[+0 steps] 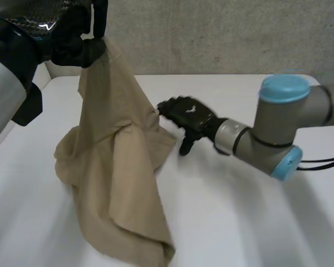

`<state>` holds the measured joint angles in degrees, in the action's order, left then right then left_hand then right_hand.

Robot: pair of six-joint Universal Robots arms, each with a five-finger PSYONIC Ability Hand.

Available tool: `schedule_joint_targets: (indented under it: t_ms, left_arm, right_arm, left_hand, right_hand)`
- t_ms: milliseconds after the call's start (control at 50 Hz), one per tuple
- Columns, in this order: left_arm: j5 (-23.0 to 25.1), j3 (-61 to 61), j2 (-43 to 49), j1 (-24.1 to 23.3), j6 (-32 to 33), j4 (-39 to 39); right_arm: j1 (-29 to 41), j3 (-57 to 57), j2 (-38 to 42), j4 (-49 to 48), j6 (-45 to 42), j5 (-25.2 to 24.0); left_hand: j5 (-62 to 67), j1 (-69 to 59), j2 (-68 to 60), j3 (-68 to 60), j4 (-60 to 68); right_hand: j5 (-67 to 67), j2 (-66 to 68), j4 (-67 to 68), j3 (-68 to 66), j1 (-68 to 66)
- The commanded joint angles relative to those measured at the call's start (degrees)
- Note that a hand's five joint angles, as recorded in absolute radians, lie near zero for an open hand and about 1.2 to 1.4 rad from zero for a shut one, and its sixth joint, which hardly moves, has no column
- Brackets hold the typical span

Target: Fold the shorts.

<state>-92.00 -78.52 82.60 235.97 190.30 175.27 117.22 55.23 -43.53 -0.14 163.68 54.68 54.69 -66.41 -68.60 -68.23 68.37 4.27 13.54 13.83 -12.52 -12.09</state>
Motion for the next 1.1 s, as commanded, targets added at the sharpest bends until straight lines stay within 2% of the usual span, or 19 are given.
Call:
schedule_joint_targets:
  t_ms: [20,80,100,120,140,160,220,240,260,340,440,500,620,820,880,920,980,1060,1100]
  left_arm:
    - [0.0,-2.0,-0.7,-0.6,0.0,0.1]
    - [0.0,-2.5,-0.3,-0.2,0.1,0.2]
    - [0.0,-2.5,-0.2,-0.1,0.0,0.2]
    - [0.0,-2.6,0.0,0.1,0.0,0.2]
    - [0.0,-2.6,0.4,0.5,0.0,0.5]
    - [0.0,-2.5,0.5,0.5,0.0,0.8]
    - [0.0,-2.3,1.9,0.8,0.0,3.3]
    - [0.0,-2.0,2.6,1.0,0.1,4.3]
    - [0.0,-1.8,3.1,1.2,0.2,5.5]
    - [-0.4,-0.4,5.1,3.8,0.2,12.0]
    - [-0.8,1.6,9.1,5.9,0.1,17.9]
    - [-0.8,1.4,11.3,5.7,0.1,18.2]
    - [-0.5,-4.0,16.1,4.8,-0.2,17.1]
    - [0.0,-17.4,23.1,4.0,-1.3,17.0]
    - [-0.2,-20.0,23.3,4.1,-1.1,16.2]
    - [-0.2,-21.2,22.5,4.2,-1.0,15.4]
    - [-0.2,-21.9,21.2,4.2,-1.0,14.1]
    - [0.0,-22.5,15.6,4.4,-1.0,11.0]
    - [0.0,-22.4,14.1,4.4,-1.0,10.0]
  right_arm:
    - [6.2,-0.4,5.3,-0.2,7.8,-0.9]
    - [7.1,-1.1,6.0,-0.6,10.0,-0.6]
    - [7.1,-1.7,6.0,-0.9,11.1,-0.1]
    - [7.1,-2.0,5.8,-1.2,11.6,0.2]
    - [7.1,-2.4,5.6,-1.6,12.1,0.9]
    - [7.1,-2.8,5.4,-2.1,12.4,1.6]
    - [6.6,-6.2,3.7,-3.6,13.2,9.1]
    - [6.4,-6.9,2.8,-3.7,13.2,11.8]
    - [5.7,-7.8,0.7,-4.4,12.4,17.9]
    - [2.5,-7.2,-6.2,-8.0,8.9,27.6]
    - [1.1,-1.0,-16.0,-10.6,2.6,26.9]
    - [1.1,5.0,-21.7,-9.9,-2.0,26.2]
    - [1.9,18.4,-29.4,-2.0,-12.6,25.6]
    - [2.5,34.6,-26.4,17.8,-22.7,26.0]
    - [2.0,35.8,-26.4,19.6,-22.4,25.5]
    - [1.9,36.2,-26.5,19.7,-22.3,25.2]
    - [1.7,36.4,-29.1,19.7,-22.2,25.2]
    - [1.4,36.3,-35.1,18.5,-21.4,25.2]
    - [1.3,35.6,-36.6,17.5,-20.5,25.3]
  left_hand:
    - [15.3,-13.6,-11.4,-11.8,11.6]
    - [15.3,-13.6,-11.4,-11.8,11.6]
    - [15.3,-13.6,-11.4,-11.8,11.6]
    - [15.3,-13.6,-11.4,-11.8,11.6]
    - [15.3,-13.6,-11.4,-11.8,11.6]
    - [15.3,-13.6,-11.4,-11.8,11.6]
    - [15.3,-13.6,-11.4,-11.8,11.6]
    - [15.3,-13.6,-11.4,-11.8,11.6]
    - [15.3,-13.6,-11.4,-11.8,11.6]
    - [15.3,-13.6,-11.4,-11.8,11.6]
    - [15.3,-13.6,-11.4,-11.8,11.6]
    - [15.3,-13.6,-11.4,-11.8,11.6]
    - [15.3,-13.6,-11.4,-11.8,11.6]
    - [15.3,-13.6,-11.4,-11.8,11.6]
    - [15.3,-13.6,-11.4,-11.8,11.6]
    - [14.7,-12.9,-10.8,-11.1,11.0]
    - [7.0,-5.2,-3.0,-3.4,3.3]
    - [-35.8,37.6,39.7,39.4,-39.5]
    - [-38.8,40.5,42.7,42.4,-42.5]
  right_hand:
    - [-4.3,-3.5,-3.8,2.5,2.1]
    - [31.2,31.9,31.6,-32.9,-33.4]
    - [50.8,51.5,51.2,-52.5,-53.0]
    - [61.5,62.2,61.9,-63.2,-63.7]
    - [65.7,66.4,66.1,-67.4,-67.9]
    - [65.7,66.5,66.2,-67.5,-67.9]
    - [65.7,66.5,66.2,-67.5,-67.9]
    - [65.7,66.5,66.2,-67.5,-67.9]
    - [65.7,66.5,66.2,-67.5,-67.9]
    - [65.7,66.5,66.2,-67.5,-67.9]
    - [65.7,66.5,66.2,-67.5,-67.9]
    - [65.7,66.5,66.2,-67.5,-67.9]
    - [65.7,66.5,66.2,-67.5,-67.9]
    - [64.8,65.5,65.2,-66.5,-67.0]
    - [60.6,61.3,61.0,-62.3,-62.8]
    - [48.4,49.1,48.8,-50.1,-50.5]
    - [31.3,32.1,31.8,-33.1,-33.5]
    - [13.2,13.9,13.6,-14.9,-15.4]
    - [9.1,9.9,9.6,-10.9,-11.3]
